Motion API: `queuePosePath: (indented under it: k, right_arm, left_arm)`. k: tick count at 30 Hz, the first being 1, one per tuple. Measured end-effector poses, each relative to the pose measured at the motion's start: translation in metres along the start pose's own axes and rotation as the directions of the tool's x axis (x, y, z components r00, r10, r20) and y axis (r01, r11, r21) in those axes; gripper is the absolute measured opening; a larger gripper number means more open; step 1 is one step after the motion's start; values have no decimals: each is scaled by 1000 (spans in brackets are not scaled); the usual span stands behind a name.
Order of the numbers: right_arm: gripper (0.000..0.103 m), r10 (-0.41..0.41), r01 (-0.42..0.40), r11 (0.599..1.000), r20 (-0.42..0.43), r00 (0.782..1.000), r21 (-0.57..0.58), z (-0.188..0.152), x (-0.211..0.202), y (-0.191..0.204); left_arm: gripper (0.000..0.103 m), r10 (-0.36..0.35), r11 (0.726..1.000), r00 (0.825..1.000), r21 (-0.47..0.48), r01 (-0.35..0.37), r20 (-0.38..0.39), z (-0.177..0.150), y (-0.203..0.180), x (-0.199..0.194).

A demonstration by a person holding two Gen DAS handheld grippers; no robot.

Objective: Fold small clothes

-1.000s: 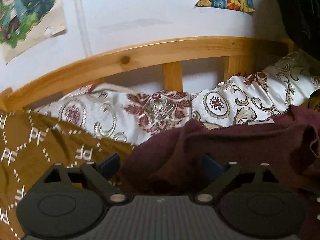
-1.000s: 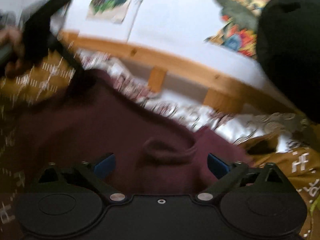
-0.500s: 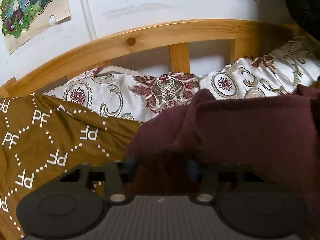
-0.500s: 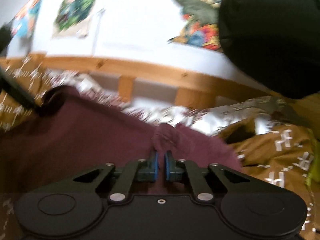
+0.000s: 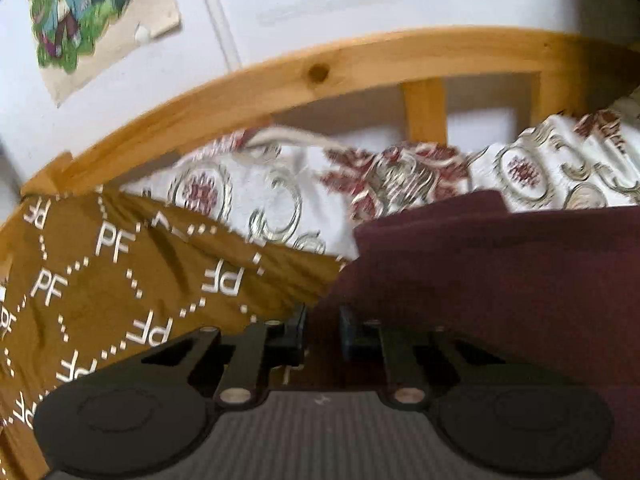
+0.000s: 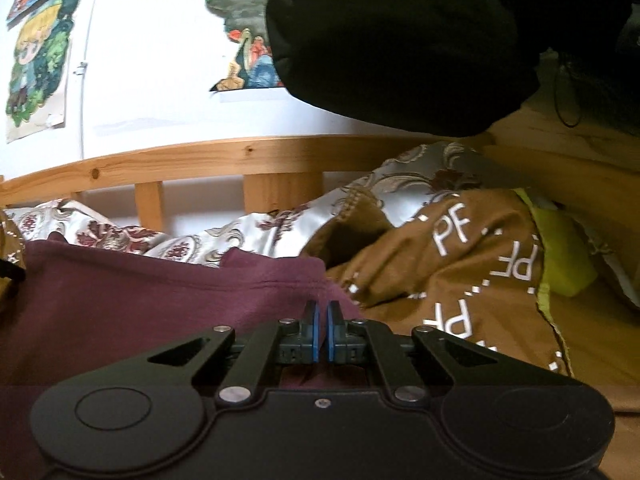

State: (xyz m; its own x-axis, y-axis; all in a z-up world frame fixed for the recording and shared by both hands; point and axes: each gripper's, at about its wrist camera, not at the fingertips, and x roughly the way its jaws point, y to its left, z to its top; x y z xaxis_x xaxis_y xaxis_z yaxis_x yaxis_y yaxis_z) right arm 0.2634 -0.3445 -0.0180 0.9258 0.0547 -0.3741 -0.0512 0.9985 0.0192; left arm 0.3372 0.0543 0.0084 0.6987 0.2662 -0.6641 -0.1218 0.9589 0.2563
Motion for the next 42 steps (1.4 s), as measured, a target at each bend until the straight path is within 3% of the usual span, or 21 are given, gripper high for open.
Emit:
queuePosePath:
  k: [2,4,6,8,9,12,14,17,20,28,33,37,42]
  right_arm:
    - [3,5,-4,999,-24,1000,38,-1,5,-5]
    - [6,4,-3,998,-33,999,60,-1,7,-6]
    - [18,-14,16,998,-24,1000,59,-1,5,-5]
    - [28,-10,11,997,-12,1000,77,0,3,-5]
    - [32,-12,13,996,-10,1000,83,0,2,-6]
    - [57,-14,14,997,1,1000,73,1,-2,-2]
    - [76,-10,9,998,12,1000,68,1,-6,0]
    - [94,-1,0,999,24,1000,43,-1,-15,7]
    - [102,4,-4,1000,19,1000,22,-6,-26,15]
    - [102,1,-7,998,-91,996,-62,-28,-47,40]
    - [102,-55,31,993,-214,975,-112,-43,-54,46]
    - [102,-138,105,984,-235,962,-146,-54,-64,37]
    - [102,-181,148,976,-216,960,-161,-60,-74,36]
  left_arm:
    - [23,-35,998,999,-55,35,-15,-1,10,-1]
    - [43,-73,993,997,-95,72,-4,-4,18,-7]
    - [75,-80,991,996,-103,82,25,-7,23,-16]
    - [89,-74,992,996,-99,79,58,-11,27,-27]
    - [95,-77,992,995,-98,83,66,-12,29,-31]
    - [102,-92,989,993,-105,100,77,-21,38,-43]
    - [102,-103,987,992,-114,111,73,-29,43,-51]
    - [102,-147,981,987,-118,153,58,-45,49,-60]
    - [102,-196,974,979,-109,201,53,-65,50,-69]
    - [102,-277,956,961,-107,273,-20,-104,35,-76]
    - [102,-287,950,956,-146,277,-59,-125,25,-70]
    - [102,-292,943,953,-189,273,-78,-132,27,-63]
    - [102,-298,939,951,-204,275,-88,-134,32,-61]
